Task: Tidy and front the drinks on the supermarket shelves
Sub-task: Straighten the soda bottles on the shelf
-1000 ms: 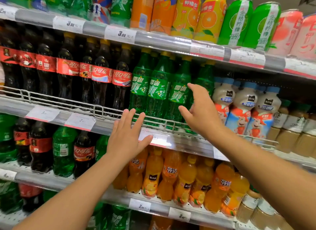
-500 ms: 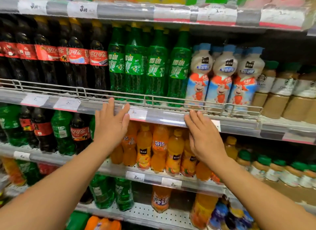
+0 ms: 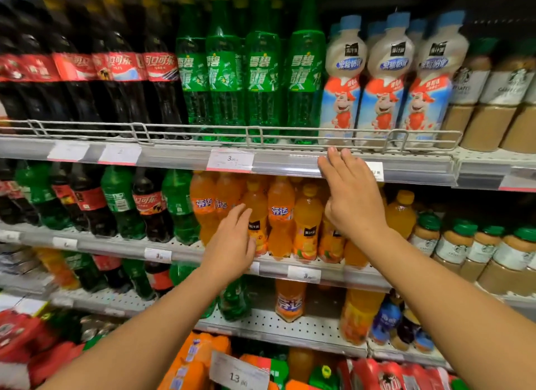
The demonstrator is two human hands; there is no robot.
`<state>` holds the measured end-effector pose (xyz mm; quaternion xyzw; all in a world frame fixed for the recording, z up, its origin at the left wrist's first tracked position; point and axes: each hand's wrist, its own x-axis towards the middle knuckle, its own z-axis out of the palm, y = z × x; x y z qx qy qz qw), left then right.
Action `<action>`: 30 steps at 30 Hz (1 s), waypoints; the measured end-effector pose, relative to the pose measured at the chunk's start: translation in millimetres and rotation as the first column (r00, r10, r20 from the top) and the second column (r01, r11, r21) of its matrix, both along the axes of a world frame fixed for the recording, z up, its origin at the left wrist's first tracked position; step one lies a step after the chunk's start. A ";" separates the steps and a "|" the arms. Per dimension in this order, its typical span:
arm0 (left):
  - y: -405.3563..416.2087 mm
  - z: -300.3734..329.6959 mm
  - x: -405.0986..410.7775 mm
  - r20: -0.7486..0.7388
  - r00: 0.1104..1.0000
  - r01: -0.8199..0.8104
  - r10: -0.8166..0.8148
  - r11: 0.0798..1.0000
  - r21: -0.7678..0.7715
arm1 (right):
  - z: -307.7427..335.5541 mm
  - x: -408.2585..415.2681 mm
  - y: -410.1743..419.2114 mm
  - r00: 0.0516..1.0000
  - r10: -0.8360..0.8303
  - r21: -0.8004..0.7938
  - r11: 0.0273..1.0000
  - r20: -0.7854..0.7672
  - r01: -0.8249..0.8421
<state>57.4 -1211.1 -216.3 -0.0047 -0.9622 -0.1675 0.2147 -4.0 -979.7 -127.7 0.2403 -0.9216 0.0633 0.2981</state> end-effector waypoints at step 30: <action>-23.0 26.1 -75.3 0.091 0.988 0.087 -0.126 0.933 0.349 | -4.5 2.7 -13.1 0.987 -0.161 -0.072 0.984 0.031 0.163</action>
